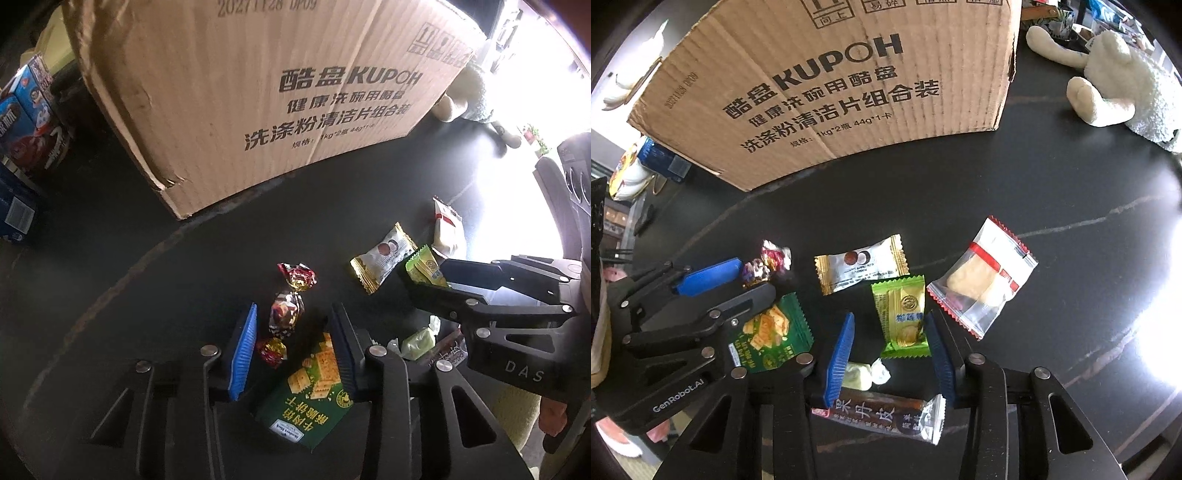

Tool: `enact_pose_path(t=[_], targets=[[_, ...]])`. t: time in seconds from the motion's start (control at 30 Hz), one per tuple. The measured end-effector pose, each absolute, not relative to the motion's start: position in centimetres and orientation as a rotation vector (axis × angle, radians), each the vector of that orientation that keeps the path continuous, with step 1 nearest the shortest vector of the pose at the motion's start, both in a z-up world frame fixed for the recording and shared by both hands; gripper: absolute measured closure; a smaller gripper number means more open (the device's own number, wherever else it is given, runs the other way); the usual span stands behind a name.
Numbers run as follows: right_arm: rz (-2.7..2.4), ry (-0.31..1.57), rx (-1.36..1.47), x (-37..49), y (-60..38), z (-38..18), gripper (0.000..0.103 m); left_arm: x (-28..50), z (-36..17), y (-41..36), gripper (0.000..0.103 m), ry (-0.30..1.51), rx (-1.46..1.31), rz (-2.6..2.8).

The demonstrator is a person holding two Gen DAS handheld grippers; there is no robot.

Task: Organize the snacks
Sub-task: 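Close the left tool on the small red candies while the right tool grips the yellow-green packet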

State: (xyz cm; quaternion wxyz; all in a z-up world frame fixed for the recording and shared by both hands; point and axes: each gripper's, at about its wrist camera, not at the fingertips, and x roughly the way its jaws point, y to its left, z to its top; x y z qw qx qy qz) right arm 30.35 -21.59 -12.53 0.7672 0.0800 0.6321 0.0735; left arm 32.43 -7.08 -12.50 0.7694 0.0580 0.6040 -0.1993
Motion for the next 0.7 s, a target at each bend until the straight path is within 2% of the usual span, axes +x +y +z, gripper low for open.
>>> enact_pose_path(t=[0.13,0.23,0.27,0.7], targets=[[0.159,1.375,0.173,30.5,-21.6,-12.9,0.067,32.6,-12.8,-7.1,0.070,1.317,0.125,-0.431],[0.160,1.375,0.176,30.7,-21.7,-13.0,0.076,32.6,-13.0,-6.8,0.081,1.316,0.130,-0.429],[0.162,1.373,0.179,30.7,-22.0,-13.0,0.076,32.5,-13.0,-6.7,0.084,1.317,0.134,-0.431],[0.166,1.314,0.180,29.7,-23.0,-10.7,0.077,31.0,-9.9,-6.2,0.085,1.258,0.088,-0.420]])
